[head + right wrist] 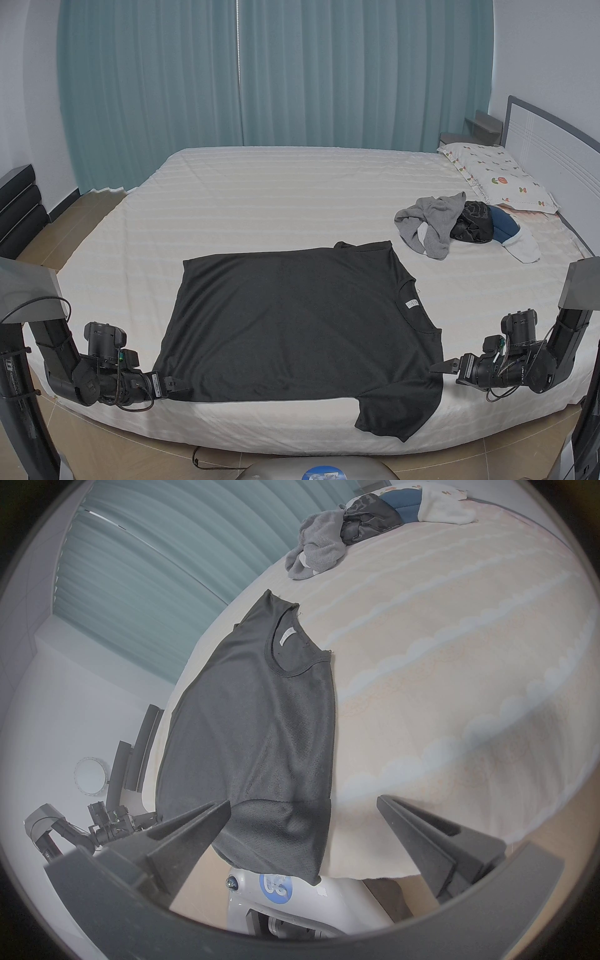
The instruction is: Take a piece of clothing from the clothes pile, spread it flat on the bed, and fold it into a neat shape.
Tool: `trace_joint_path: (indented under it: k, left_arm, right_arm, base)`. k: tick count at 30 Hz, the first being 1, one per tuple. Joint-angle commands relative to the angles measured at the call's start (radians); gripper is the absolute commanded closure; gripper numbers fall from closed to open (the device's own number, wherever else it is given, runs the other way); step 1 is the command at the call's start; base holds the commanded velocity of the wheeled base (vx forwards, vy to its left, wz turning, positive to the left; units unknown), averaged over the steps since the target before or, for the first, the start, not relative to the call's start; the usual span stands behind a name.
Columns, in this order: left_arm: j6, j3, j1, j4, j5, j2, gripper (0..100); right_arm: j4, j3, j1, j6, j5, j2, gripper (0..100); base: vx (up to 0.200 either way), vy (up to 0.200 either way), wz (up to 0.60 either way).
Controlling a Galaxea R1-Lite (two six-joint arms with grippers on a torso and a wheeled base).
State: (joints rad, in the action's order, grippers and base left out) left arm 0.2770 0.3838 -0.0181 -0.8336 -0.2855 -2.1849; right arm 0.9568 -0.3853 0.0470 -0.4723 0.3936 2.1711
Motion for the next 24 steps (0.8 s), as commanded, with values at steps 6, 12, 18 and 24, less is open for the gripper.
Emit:
trace_joint_path:
  k: [6,12,18,24]
  left_arm:
    - [0.001,0.010,0.007,0.001,0.023,-0.024,100]
    - [0.002,-0.006,-0.008,-0.001,0.037,-0.013,100]
    - [0.001,-0.033,-0.036,-0.001,0.039,0.043,100]
    - [0.007,-0.056,-0.045,-0.001,0.035,0.108,100]
  right_arm:
    - [0.000,0.000,0.001,0.000,0.001,-0.002,0]
    - [0.000,0.000,0.001,0.000,0.001,0.000,0]
    - [0.000,0.002,0.002,0.000,0.001,-0.002,0]
    - [0.000,0.003,0.013,0.000,0.001,0.003,0]
  base:
    - [0.000,0.000,0.00]
    - [0.000,0.000,0.00]
    - [0.000,0.000,0.00]
    - [0.000,0.000,0.00]
